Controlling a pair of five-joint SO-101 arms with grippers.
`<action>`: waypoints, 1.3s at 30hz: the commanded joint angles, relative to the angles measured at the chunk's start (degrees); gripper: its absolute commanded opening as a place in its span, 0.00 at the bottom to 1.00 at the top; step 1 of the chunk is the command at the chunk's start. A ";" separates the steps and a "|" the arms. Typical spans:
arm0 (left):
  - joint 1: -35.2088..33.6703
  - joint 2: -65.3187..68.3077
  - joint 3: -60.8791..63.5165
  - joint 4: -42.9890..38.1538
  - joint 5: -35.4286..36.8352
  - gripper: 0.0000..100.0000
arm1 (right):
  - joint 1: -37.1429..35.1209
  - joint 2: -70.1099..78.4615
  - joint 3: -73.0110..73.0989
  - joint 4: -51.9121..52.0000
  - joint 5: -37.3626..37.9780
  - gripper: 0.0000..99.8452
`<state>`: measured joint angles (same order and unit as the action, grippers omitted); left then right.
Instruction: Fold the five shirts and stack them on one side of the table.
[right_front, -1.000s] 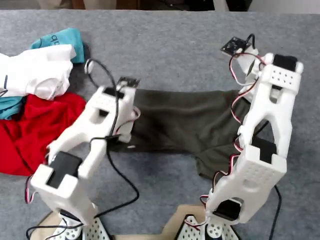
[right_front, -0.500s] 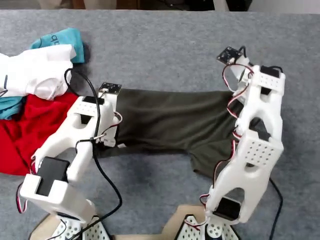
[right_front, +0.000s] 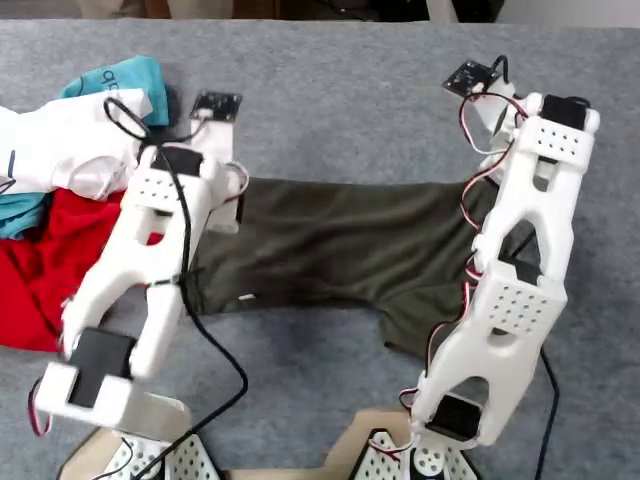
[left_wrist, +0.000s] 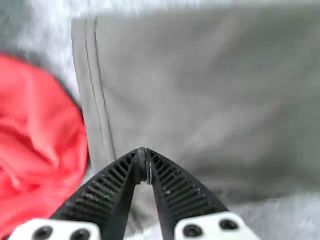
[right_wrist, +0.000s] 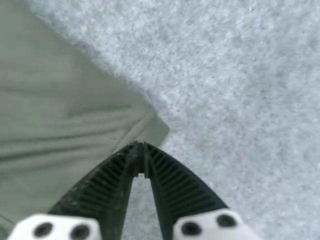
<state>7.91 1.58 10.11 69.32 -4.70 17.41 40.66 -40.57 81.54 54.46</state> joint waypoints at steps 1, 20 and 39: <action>-1.85 7.52 -7.47 -6.51 3.69 0.02 | -0.66 2.24 -2.59 0.18 -1.05 0.00; -9.23 50.68 -60.40 2.73 7.21 0.02 | 3.82 10.59 -2.86 -9.14 -3.08 0.00; -4.04 42.59 -76.22 31.74 -0.62 0.02 | 4.97 -16.22 -5.49 20.48 5.19 0.00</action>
<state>2.81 51.34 -69.63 100.26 -3.91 20.66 31.69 -44.88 99.91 57.27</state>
